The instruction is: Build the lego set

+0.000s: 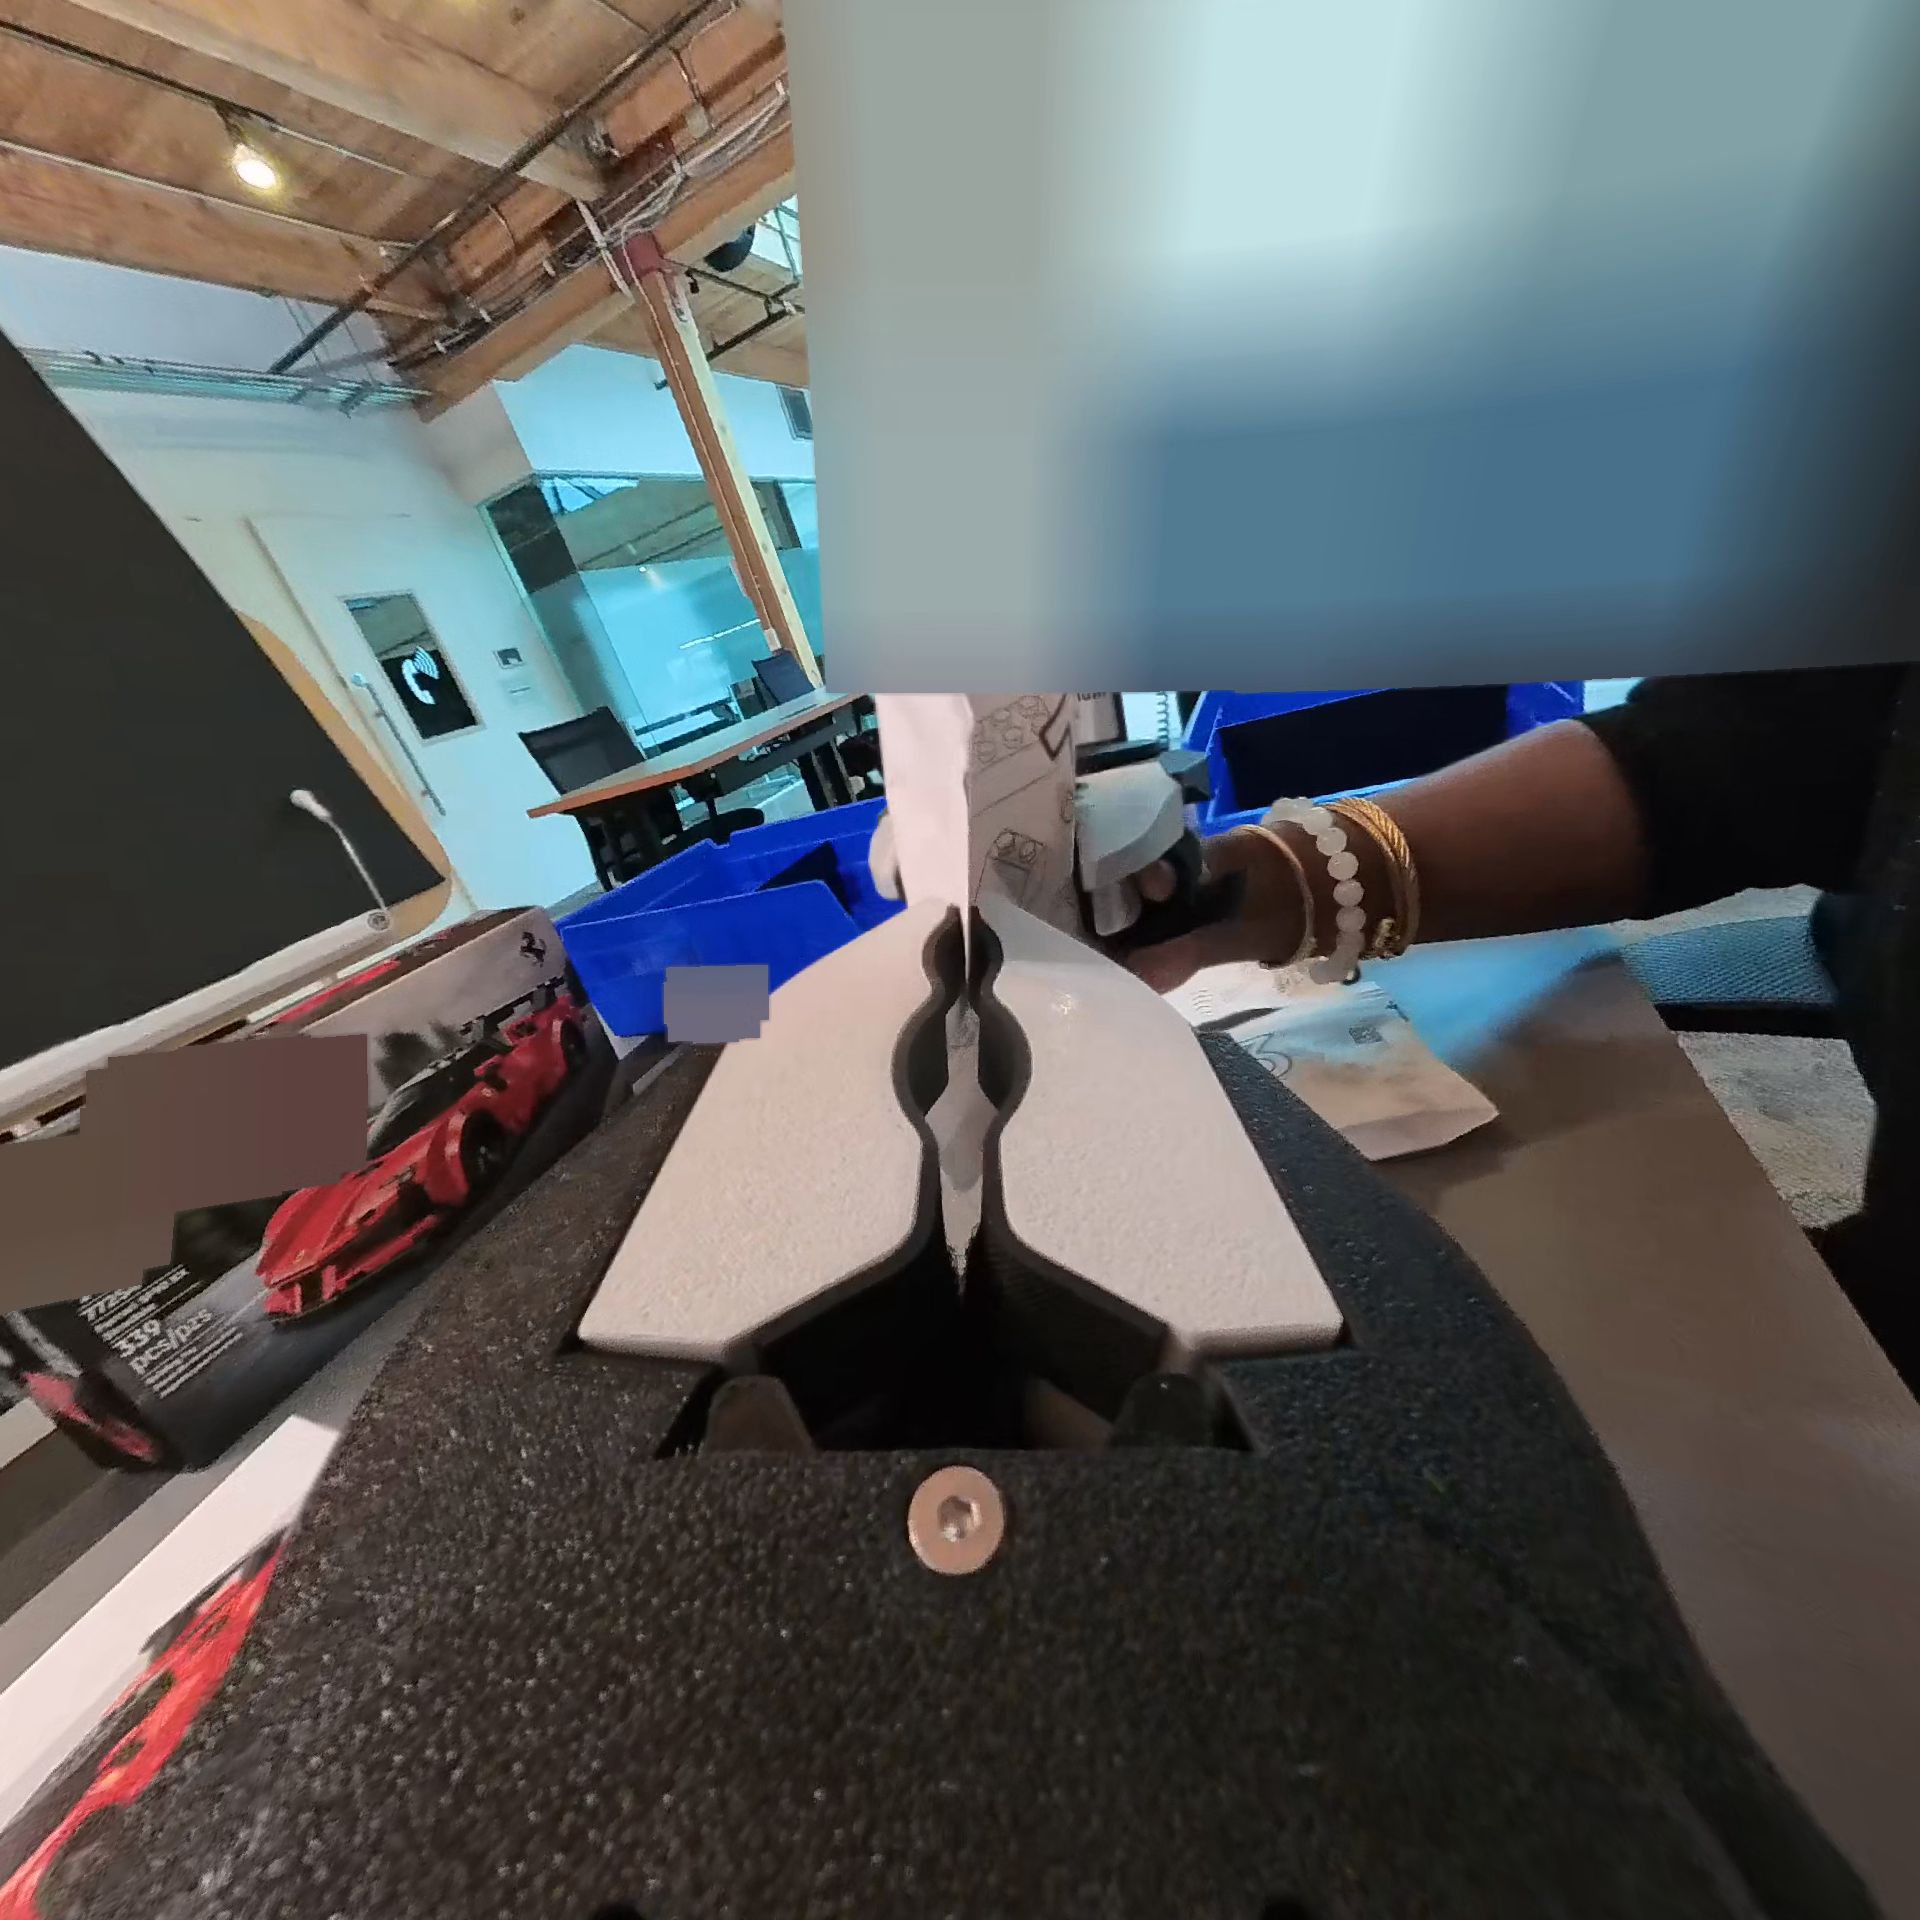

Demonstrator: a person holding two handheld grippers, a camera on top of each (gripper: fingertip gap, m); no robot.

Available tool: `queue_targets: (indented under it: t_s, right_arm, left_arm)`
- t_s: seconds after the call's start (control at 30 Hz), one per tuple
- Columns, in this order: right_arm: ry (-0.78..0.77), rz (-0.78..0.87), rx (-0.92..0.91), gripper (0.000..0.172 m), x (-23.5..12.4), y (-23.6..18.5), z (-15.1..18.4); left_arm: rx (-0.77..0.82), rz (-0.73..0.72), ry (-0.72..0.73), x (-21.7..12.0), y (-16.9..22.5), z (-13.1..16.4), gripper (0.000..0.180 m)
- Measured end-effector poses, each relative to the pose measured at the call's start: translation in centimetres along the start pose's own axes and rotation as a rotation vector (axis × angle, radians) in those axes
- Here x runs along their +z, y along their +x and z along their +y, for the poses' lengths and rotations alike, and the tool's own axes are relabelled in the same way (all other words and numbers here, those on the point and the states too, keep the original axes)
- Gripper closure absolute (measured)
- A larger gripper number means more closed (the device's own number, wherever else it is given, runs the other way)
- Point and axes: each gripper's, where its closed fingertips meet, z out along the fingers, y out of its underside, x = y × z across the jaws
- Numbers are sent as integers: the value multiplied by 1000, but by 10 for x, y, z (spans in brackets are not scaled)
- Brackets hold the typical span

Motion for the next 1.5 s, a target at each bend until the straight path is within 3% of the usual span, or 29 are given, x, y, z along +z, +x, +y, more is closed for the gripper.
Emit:
queue_targets:
  t_s: [0.13,0.27,0.33,0.5,0.6,0.77,0.93,1.07,1.27,1.5]
  right_arm:
    - [-10,28,-10,138,-9,-1,-2]
    - [13,128,11,138,-33,17,-11]
    - [-20,265,-28,138,-60,41,-21]
    - [-292,648,-199,138,-182,122,-55]
    - [-463,803,-199,138,-262,169,-68]
    - [-886,957,-173,138,-373,241,-52]
    - [-1295,877,-127,138,-431,288,-11]
    - [-1622,690,-80,138,-457,306,22]
    - [-1938,400,-14,139,-452,323,55]
    - [-2249,204,14,139,-448,333,56]
  left_arm:
    - [-74,24,-24,8,1,3,180]
    - [-137,13,-198,12,-2,26,138]
    - [-140,-20,-316,9,-8,46,129]
    - [-224,-59,-339,0,-15,70,126]
    - [-247,-81,-317,-5,-19,73,128]
    - [-197,-149,-366,-16,-30,82,132]
    - [-257,-237,-385,-29,-52,93,135]
    - [-270,-284,-410,-36,-64,102,136]
    - [-299,-291,-429,-38,-67,112,136]
    - [-282,-276,-458,-40,-64,115,137]
